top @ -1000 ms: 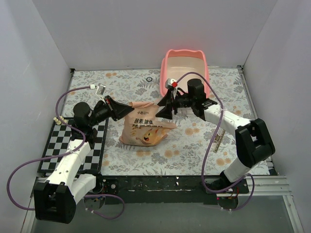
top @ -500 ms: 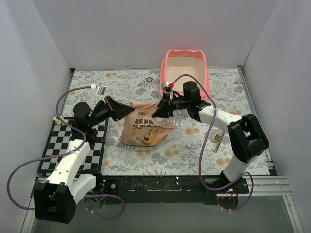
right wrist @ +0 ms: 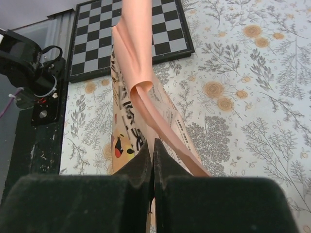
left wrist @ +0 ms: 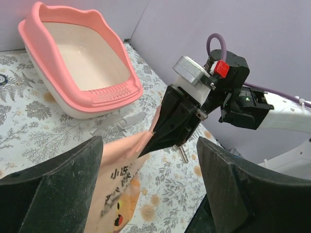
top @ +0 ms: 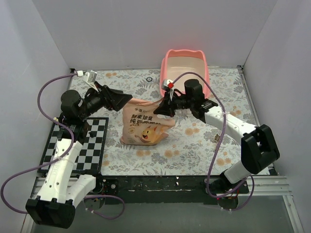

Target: Fill the litter box with clean litter

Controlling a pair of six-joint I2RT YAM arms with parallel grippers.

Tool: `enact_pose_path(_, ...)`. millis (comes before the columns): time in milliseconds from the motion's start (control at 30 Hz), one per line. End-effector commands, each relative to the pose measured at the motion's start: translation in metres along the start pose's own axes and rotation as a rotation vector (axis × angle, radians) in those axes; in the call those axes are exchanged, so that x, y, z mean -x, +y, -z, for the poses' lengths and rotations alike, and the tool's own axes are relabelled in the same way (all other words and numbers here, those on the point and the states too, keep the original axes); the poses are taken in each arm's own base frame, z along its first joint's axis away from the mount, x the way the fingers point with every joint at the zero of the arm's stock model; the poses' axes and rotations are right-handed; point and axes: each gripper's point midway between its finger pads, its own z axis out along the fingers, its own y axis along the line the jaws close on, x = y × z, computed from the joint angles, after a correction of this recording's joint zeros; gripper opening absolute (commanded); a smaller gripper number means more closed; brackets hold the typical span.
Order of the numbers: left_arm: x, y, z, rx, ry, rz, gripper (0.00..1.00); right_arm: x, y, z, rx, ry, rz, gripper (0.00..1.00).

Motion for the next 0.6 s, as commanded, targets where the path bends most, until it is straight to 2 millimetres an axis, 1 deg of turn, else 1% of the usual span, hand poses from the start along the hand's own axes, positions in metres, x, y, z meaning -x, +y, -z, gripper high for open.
enact_pose_path(0,-0.006,0.001,0.013,0.092,0.057,-0.006,0.79,0.031,-0.01,0.021,-0.144,0.039,0.14,0.01)
enact_pose_path(33,-0.008,0.003,0.012,0.095,0.08,-0.01,0.79,0.027,-0.005,0.023,-0.143,0.072,0.136,0.01)
enact_pose_path(133,-0.012,0.006,0.008,0.085,0.149,-0.054,0.79,0.036,0.009,0.026,-0.132,0.122,0.198,0.01)
enact_pose_path(167,-0.011,0.01,0.006,0.096,0.163,-0.077,0.79,0.039,0.014,0.027,-0.119,0.134,0.216,0.01)
enact_pose_path(267,-0.014,0.014,-0.003,0.119,0.208,-0.132,0.81,0.044,0.031,0.03,-0.075,0.178,0.256,0.01)
enact_pose_path(400,-0.025,0.006,-0.019,0.096,0.289,-0.23,0.84,0.041,0.056,0.03,-0.007,0.245,0.273,0.01)
enact_pose_path(500,-0.024,-0.003,-0.023,0.065,0.299,-0.346,0.86,0.041,0.072,0.032,0.035,0.246,0.281,0.01)
enact_pose_path(567,-0.027,-0.013,-0.022,0.008,0.313,-0.404,0.87,0.041,0.078,0.033,0.049,0.241,0.279,0.01)
